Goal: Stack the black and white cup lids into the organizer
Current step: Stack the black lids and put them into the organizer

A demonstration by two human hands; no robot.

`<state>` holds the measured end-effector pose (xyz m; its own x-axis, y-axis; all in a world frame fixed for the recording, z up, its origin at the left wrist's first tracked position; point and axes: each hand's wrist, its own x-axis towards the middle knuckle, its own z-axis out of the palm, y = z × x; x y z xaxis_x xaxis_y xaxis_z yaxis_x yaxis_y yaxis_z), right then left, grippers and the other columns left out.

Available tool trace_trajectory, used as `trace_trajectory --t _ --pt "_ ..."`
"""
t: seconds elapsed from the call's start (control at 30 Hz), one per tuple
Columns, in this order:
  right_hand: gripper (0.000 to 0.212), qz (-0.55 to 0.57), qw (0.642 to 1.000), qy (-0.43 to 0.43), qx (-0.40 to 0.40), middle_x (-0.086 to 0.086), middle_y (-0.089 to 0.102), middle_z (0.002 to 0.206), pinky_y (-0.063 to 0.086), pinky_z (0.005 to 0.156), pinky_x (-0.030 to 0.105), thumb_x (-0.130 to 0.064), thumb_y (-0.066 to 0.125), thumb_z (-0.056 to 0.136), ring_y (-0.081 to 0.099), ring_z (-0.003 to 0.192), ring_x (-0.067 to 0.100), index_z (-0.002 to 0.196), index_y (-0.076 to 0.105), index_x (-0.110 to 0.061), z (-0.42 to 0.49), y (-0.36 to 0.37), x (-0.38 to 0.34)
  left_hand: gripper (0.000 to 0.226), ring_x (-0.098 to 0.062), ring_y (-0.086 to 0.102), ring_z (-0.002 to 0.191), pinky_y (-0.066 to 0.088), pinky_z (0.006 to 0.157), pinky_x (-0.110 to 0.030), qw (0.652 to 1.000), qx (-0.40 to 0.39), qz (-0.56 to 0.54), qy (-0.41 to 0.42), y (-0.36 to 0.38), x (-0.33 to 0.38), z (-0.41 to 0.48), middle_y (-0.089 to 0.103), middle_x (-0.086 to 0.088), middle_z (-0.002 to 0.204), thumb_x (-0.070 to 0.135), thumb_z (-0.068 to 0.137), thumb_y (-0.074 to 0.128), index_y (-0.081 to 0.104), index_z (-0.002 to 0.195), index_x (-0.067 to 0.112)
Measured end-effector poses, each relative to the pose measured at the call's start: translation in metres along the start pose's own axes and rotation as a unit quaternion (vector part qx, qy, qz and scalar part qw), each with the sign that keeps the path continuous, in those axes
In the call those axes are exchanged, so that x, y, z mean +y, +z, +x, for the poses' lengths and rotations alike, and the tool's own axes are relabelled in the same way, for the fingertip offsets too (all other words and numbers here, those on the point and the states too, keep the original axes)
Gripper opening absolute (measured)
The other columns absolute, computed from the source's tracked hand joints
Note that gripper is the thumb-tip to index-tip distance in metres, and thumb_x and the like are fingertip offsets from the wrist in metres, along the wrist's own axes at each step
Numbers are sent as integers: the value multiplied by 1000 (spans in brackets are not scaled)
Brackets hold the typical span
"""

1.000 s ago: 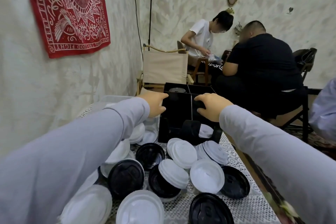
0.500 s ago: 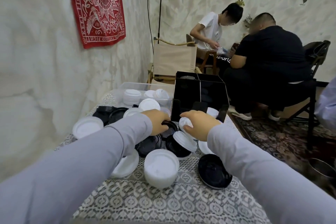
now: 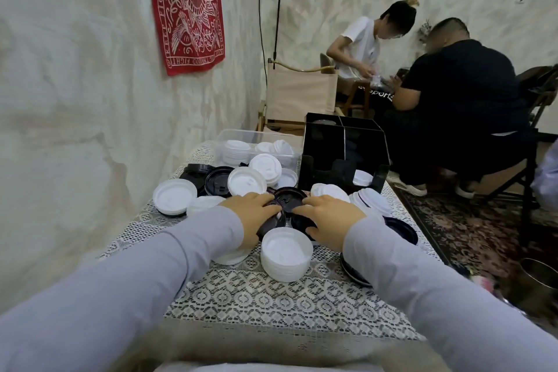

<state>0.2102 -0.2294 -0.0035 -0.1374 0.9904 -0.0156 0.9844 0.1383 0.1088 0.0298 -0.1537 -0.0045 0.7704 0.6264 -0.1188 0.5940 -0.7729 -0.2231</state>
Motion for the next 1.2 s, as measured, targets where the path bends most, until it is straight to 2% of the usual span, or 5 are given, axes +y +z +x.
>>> trace_trajectory --t 0.4,0.7,0.87,1.1,1.2 --pt "46 -29 999 26 20 -1 25 152 36 103 40 -36 37 99 35 131 26 143 33 -26 -6 12 9 64 -26 41 122 39 100 -40 998 62 3 -6 2 -6 9 36 -2 139 34 85 59 32 142 24" --pt "45 119 987 21 103 -3 39 144 34 104 34 -29 45 97 38 130 20 141 38 -25 5 -3 -1 77 -18 45 122 39 99 -31 960 129 -246 -19 -19 -16 0 39 5 137 26 76 69 29 141 25" --pt "56 78 983 -14 168 -6 38 144 39 92 31 -24 51 93 39 127 20 144 30 -28 12 -18 -10 89 -18 50 113 43 93 -28 945 114 -307 -19 -27 -17 -1 46 3 130 17 73 73 21 143 28" --pt "64 -1 950 -182 253 14 62 121 52 53 31 -1 83 51 64 99 35 111 68 -15 17 -10 -10 99 -21 55 99 49 82 -27 940 76 -333 -4 -27 -21 -3 48 0 125 4 70 72 10 144 26" --pt "53 -42 935 -234 262 13 65 109 54 51 33 -7 86 51 65 85 33 102 73 -17 20 -11 -6 98 -17 51 91 41 67 -10 942 66 -329 4 -30 -21 -1 42 7 117 -1 72 69 9 145 24"
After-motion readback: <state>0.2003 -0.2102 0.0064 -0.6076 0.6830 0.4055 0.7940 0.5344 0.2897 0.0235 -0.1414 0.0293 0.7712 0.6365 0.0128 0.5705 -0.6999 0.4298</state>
